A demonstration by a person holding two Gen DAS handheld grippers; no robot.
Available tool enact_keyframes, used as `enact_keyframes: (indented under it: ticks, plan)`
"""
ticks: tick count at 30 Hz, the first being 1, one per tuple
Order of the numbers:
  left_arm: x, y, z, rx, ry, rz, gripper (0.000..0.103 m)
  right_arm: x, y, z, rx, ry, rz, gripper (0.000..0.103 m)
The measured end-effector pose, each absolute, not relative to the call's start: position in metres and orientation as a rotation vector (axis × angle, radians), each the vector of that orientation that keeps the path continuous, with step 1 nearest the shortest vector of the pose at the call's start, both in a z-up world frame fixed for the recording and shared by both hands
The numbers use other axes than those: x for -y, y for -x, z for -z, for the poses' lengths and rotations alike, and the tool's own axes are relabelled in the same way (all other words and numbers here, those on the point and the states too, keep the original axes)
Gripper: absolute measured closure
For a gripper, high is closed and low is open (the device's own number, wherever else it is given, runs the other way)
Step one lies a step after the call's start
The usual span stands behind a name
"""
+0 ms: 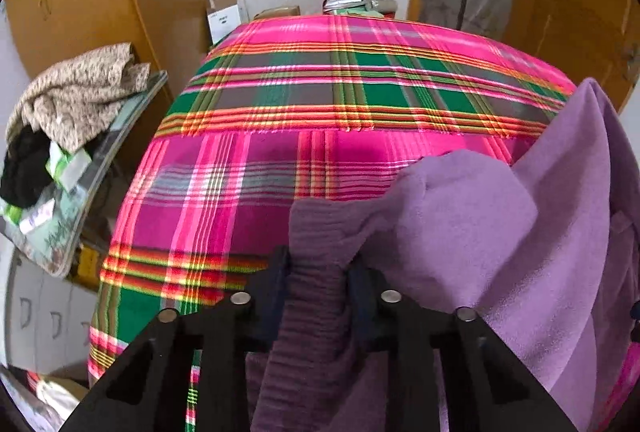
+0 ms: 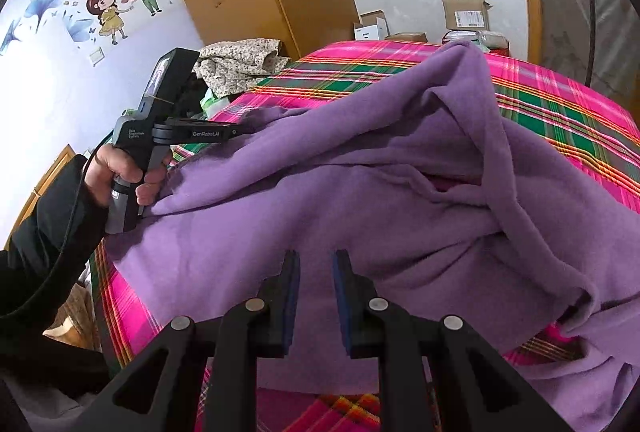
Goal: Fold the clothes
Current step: 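Grasp the ribbed cuff of the lilac sweatpants with the left tool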
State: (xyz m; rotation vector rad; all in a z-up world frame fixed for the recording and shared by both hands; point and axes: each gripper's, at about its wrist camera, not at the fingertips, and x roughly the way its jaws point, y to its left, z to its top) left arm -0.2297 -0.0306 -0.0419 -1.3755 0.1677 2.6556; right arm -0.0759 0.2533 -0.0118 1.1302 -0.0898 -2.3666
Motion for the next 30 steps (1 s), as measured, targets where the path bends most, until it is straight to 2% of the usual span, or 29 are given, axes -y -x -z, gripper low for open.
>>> enact_keyframes:
  ticks: [5,12,17,24,30]
  plan:
    - [0.045,0.237,0.034,-0.118,1.345,-2.73,0.082,-0.258,0.072,0.011,0.105,-1.132,2.385,0.085]
    - [0.111,0.262,0.013,0.133,1.329,-2.945,0.081,-0.271,0.071,0.006,0.153,-1.119,2.438,0.085]
    - [0.111,0.261,0.023,0.062,1.397,-2.901,0.077,-0.278,0.07,0.005,0.182,-1.127,2.466,0.085]
    - [0.113,0.233,0.017,-0.031,1.355,-2.918,0.074,-0.288,0.068,0.004,0.212,-1.138,2.495,0.077]
    - [0.129,0.185,0.025,0.031,1.419,-2.895,0.074,-0.283,0.063,0.002,0.222,-1.124,2.48,0.076]
